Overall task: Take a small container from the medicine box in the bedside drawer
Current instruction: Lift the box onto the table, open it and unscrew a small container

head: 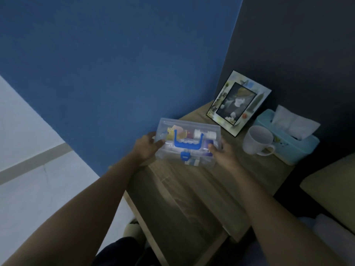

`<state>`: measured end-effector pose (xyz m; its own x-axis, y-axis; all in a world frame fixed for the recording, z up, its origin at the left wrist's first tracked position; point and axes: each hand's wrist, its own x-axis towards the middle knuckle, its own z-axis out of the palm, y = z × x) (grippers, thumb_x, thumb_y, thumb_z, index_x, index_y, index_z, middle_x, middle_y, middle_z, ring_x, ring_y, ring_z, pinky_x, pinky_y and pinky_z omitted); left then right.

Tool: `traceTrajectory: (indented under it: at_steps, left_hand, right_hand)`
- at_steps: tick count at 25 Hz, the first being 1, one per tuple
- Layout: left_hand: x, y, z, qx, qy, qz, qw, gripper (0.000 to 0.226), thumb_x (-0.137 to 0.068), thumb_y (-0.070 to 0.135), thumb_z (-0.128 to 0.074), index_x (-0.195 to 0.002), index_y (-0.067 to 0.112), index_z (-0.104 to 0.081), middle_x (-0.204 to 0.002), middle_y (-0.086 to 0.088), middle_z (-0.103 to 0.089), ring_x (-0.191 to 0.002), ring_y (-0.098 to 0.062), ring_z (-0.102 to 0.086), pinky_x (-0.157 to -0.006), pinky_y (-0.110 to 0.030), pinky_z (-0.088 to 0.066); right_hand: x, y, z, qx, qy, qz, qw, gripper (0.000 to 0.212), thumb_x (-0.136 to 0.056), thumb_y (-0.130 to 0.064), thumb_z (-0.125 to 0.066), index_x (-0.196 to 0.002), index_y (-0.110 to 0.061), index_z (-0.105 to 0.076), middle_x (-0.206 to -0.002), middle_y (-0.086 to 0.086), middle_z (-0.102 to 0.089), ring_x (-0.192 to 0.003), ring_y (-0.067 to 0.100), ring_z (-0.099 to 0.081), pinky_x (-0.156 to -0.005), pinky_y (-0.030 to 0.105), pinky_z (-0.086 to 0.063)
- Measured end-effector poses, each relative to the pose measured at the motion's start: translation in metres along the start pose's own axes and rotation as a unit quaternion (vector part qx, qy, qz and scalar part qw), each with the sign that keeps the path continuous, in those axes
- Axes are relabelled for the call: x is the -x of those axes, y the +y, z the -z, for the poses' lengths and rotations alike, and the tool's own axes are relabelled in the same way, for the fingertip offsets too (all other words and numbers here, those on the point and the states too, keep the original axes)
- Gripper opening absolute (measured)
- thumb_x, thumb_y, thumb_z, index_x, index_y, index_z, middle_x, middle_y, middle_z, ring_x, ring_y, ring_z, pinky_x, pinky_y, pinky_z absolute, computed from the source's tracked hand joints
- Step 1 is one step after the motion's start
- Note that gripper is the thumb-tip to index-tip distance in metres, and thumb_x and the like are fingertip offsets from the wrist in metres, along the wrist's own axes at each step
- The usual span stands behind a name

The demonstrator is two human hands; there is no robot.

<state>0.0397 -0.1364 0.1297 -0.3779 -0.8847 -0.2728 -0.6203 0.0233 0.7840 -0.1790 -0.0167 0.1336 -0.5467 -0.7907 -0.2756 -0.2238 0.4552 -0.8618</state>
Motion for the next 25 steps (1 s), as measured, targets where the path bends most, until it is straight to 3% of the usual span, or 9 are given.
traceTrajectory:
  at_steps: [3,9,13,17,23,25]
  left_hand:
    - [-0.006,-0.004,-0.006,-0.008,0.031,-0.001,0.999,0.049,-0.090,0.038,-0.058,-0.133,0.016,-0.051,-0.121,-0.012,-0.065,-0.114,-0.029,-0.059,-0.100,-0.038,-0.046]
    - [-0.008,-0.009,-0.012,0.007,0.071,-0.007,0.997,0.049,-0.088,0.041,-0.058,-0.131,0.018,-0.052,-0.120,-0.010,-0.067,-0.108,-0.026,-0.063,-0.094,-0.034,-0.048]
    - [-0.006,-0.010,-0.013,0.003,0.078,-0.017,0.997,0.047,-0.088,0.041,-0.058,-0.130,0.019,-0.054,-0.117,-0.010,-0.068,-0.106,-0.024,-0.064,-0.088,-0.027,-0.044]
    - [-0.009,-0.005,-0.015,0.004,0.089,-0.044,0.995,0.044,-0.089,0.040,-0.058,-0.128,0.020,-0.057,-0.112,-0.009,-0.070,-0.091,-0.016,-0.061,-0.083,-0.023,-0.043]
    - [-0.019,-0.004,-0.025,0.008,0.074,-0.031,0.997,0.045,-0.089,0.041,-0.056,-0.130,0.022,-0.055,-0.116,-0.006,-0.069,-0.109,-0.024,-0.064,-0.086,-0.024,-0.042]
    - [-0.016,-0.002,-0.035,0.074,0.110,0.006,0.991,0.063,-0.086,0.048,-0.057,-0.140,0.018,-0.043,-0.131,-0.007,-0.061,-0.121,-0.025,-0.057,-0.096,-0.031,-0.043]
  right_hand:
    - [-0.007,0.009,-0.001,0.013,-0.006,0.026,1.000,0.044,-0.092,-0.026,-0.056,-0.134,-0.016,-0.046,-0.122,0.011,-0.063,-0.108,0.027,-0.061,-0.094,0.047,-0.050]
    - [-0.021,0.005,0.002,0.073,-0.069,0.031,0.994,0.046,-0.095,-0.032,-0.049,-0.135,-0.011,-0.043,-0.125,0.014,-0.061,-0.113,0.029,-0.058,-0.099,0.051,-0.046]
    - [-0.021,0.007,0.002,0.070,-0.051,0.042,0.995,0.046,-0.094,-0.028,-0.051,-0.137,-0.013,-0.040,-0.127,0.013,-0.060,-0.116,0.030,-0.057,-0.100,0.052,-0.044]
    - [-0.022,0.011,0.004,0.066,-0.040,0.041,0.996,0.046,-0.094,-0.030,-0.051,-0.135,-0.014,-0.042,-0.125,0.013,-0.062,-0.114,0.029,-0.058,-0.099,0.050,-0.045]
    - [-0.026,0.018,0.007,0.065,-0.030,0.048,0.996,0.053,-0.093,-0.028,-0.053,-0.140,-0.014,-0.034,-0.132,0.012,-0.057,-0.118,0.029,-0.055,-0.101,0.047,-0.045]
    - [-0.029,0.017,0.009,0.153,-0.003,0.087,0.984,0.062,-0.093,-0.029,-0.052,-0.146,-0.012,-0.023,-0.146,0.016,-0.041,-0.131,0.031,-0.042,-0.108,0.046,-0.037]
